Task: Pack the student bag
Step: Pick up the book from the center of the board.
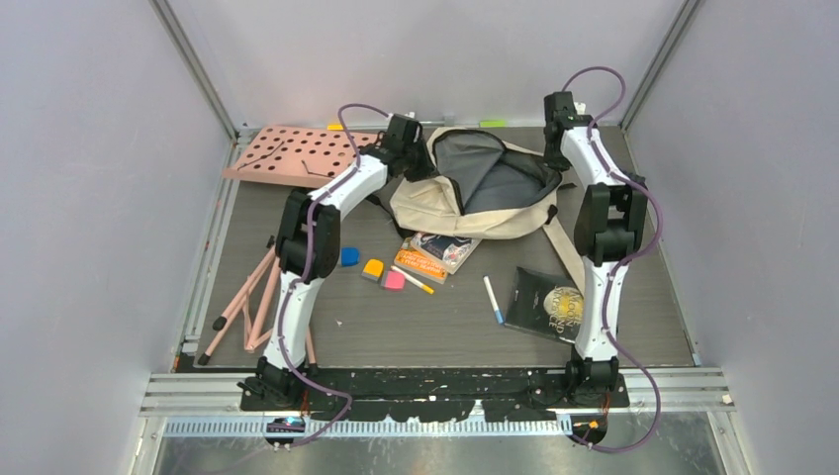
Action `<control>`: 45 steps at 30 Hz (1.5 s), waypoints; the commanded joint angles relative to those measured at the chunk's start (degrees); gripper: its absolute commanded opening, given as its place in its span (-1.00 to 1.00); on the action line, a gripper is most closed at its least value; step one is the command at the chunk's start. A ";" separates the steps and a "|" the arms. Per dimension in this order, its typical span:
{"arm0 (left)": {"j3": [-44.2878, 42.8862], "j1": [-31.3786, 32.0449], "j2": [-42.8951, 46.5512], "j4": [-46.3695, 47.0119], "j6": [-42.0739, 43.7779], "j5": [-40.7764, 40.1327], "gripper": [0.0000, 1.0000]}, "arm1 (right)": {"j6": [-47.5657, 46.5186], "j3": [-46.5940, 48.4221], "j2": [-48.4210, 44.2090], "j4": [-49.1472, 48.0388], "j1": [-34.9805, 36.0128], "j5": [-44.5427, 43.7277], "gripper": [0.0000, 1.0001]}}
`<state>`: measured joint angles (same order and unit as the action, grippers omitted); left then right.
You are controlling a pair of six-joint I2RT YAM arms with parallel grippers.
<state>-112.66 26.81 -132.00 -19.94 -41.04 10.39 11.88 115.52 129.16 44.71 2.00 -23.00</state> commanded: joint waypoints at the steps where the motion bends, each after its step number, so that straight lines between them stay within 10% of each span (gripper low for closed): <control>1: -3.57 -0.79 -0.87 -8.49 2.32 -9.90 -1.00 | 2.17 7.57 3.08 -1.45 -0.62 -4.34 -0.99; 5: -5.73 -0.79 -2.35 -11.42 2.87 -7.79 -0.95 | 1.79 10.64 5.38 0.94 -0.60 -0.58 -0.96; 16: -6.91 -0.58 -1.38 -1.35 1.22 5.51 -0.20 | 2.69 7.89 -2.69 1.11 -0.61 11.05 0.21; 26: -3.50 -0.35 6.25 1.57 5.40 2.80 0.56 | 9.93 -2.54 -15.27 0.86 -0.59 18.87 0.28; 45: 44.74 0.17 38.80 16.26 6.92 8.12 0.71 | 35.06 -53.03 -46.13 -21.23 8.22 38.90 0.33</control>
<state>-75.50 26.68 -95.42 -8.12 -31.51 15.94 41.36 67.61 88.36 32.08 8.71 10.76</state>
